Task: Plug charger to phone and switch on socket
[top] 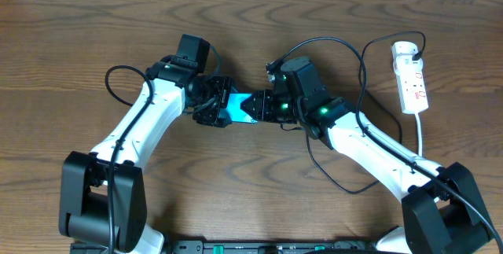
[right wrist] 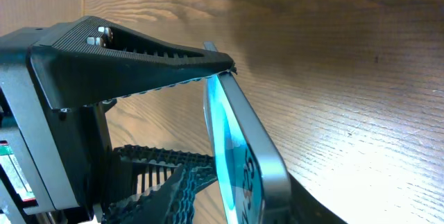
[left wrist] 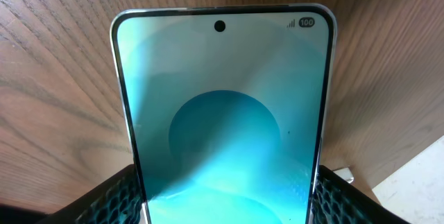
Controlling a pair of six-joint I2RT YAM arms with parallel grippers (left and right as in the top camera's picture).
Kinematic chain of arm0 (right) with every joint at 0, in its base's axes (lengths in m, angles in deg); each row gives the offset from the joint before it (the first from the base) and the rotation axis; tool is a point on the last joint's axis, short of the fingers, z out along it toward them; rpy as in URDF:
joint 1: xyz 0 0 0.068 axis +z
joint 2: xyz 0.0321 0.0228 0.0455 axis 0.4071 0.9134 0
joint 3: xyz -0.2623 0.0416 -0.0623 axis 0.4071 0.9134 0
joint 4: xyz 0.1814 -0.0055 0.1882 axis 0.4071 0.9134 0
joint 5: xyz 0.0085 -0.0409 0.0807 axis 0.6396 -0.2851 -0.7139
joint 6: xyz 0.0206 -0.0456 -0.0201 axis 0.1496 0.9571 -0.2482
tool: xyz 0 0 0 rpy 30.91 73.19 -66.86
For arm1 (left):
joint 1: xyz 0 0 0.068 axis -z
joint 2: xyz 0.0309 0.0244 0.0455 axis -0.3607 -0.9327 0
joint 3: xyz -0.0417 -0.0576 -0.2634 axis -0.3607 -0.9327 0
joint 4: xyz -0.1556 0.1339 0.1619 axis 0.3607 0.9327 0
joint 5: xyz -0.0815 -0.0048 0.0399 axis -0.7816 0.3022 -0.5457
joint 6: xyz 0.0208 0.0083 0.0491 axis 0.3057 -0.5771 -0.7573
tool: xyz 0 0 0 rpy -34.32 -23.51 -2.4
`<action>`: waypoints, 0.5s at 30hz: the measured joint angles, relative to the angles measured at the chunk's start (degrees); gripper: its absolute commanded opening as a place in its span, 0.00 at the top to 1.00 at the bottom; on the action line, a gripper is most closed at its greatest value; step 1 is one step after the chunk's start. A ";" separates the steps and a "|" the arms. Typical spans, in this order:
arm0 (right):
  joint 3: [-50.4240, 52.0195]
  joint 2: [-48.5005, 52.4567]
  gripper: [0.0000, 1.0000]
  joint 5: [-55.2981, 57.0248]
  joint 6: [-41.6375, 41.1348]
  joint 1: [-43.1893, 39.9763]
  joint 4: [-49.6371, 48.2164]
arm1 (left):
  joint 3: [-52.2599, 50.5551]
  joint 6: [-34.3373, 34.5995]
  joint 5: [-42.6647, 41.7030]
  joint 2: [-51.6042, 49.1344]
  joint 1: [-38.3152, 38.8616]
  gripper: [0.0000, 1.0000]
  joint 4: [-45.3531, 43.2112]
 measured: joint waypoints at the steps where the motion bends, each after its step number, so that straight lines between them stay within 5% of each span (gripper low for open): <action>1: 0.00 0.00 0.71 0.09 -0.02 0.00 0.00 | 0.00 -0.02 0.00 0.00 0.00 0.93 0.00; 15: 0.00 0.00 0.82 0.90 0.00 0.00 0.04 | 0.00 0.00 -0.50 0.00 0.00 0.93 -0.02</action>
